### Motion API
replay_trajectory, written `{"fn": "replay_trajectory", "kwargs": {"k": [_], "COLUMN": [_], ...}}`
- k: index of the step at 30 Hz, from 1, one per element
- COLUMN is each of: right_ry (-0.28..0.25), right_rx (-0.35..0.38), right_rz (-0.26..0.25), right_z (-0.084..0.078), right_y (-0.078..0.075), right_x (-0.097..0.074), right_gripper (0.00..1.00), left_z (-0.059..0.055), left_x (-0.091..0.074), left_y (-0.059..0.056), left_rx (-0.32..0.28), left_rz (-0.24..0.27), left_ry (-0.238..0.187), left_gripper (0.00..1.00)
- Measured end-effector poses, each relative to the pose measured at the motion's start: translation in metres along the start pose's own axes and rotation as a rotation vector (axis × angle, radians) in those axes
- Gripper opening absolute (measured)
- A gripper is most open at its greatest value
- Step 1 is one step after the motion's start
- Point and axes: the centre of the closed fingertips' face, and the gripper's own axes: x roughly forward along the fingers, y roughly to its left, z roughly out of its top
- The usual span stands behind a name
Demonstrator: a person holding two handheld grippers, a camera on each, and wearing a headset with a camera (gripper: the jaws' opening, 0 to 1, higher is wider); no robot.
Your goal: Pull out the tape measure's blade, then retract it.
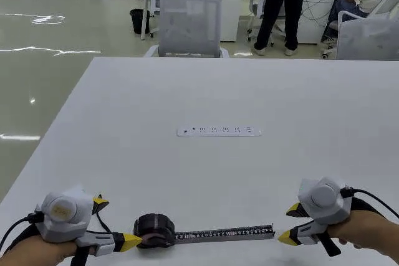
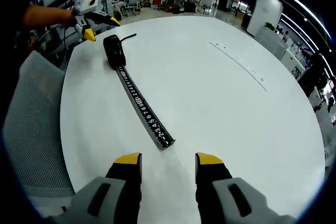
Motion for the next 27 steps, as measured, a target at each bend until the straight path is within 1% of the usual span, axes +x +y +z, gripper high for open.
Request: {"fn": "replay_trajectory", "kwargs": {"k": [2,6,10,13,16,17,21,24,25,27], "right_ry": [-0.017,-0.045,-0.086,-0.108,-0.117,-0.123,-0.150,-0.165,-0.171,-0.180], "right_rx": [0.037,0.078,0.141,0.159,0.170,0.180,0.226,0.257,0.266,0.284], "right_rz": [-0.011,-0.031,-0.060,-0.079,-0.092,-0.098,-0.124,-0.141,-0.148,-0.154], "right_z": [-0.003,-0.008,-0.012,-0.016,-0.021,-0.024,-0.032,-0.038,-0.042,-0.045], "right_y": [0.001,0.003,0.003,0.004,0.008,0.009,0.009,0.012,0.012,0.015], "right_x": [-0.003,-0.010,-0.018,-0.025,-0.031,-0.034,-0.043,-0.049,-0.051,-0.055], "right_gripper": [0.41,0.42,0.43,0.44,0.44,0.45,0.45,0.46,0.47,0.49], "left_z": [-0.001,-0.004,-0.002,-0.002,-0.002,-0.003,-0.014,-0.014,-0.015,-0.017], "left_x": [-0.004,-0.010,-0.019,-0.025,-0.032,-0.033,-0.036,-0.042,-0.044,-0.048], "left_y": [-0.001,-0.001,0.002,0.006,0.005,0.004,0.004,0.004,0.004,0.004], "left_rx": [-0.018,-0.029,-0.043,-0.058,-0.079,-0.087,-0.096,-0.108,-0.120,-0.127], "left_rz": [0.012,0.027,0.051,0.069,0.077,0.075,0.087,0.105,0.108,0.115], "left_ry": [-0.011,-0.021,-0.045,-0.066,-0.092,-0.106,-0.094,-0.118,-0.127,-0.135], "left_gripper": [0.76,0.78,0.79,0.81,0.83,0.84,0.87,0.90,0.90,0.91]}}
